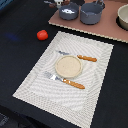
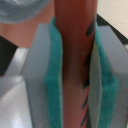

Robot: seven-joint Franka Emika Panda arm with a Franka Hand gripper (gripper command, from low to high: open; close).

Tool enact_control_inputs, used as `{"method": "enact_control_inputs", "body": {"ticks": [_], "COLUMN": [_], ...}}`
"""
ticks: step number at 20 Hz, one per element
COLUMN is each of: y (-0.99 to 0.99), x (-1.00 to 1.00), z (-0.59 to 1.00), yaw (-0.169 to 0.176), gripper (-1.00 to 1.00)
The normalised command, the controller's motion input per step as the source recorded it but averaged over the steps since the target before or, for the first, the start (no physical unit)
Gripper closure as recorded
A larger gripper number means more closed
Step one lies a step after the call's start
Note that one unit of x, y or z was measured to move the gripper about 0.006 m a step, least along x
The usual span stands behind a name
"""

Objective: Place the fish, sausage, and tomato into the frying pan.

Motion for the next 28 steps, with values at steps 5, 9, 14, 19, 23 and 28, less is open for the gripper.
{"method": "enact_control_inputs", "body": {"ticks": [5, 9, 14, 19, 23, 28], "y": [0.88, 0.56, 0.45, 0.29, 0.02, -0.2], "x": [0.37, 0.7, 0.63, 0.03, -0.3, -0.38], "z": [0.0, -0.03, -0.03, 0.05, 0.25, 0.53], "yaw": [0.0, -0.007, -0.014, 0.0, 0.0, -0.001], "gripper": [1.0, 1.0, 1.0, -1.0, -1.0, -1.0]}}
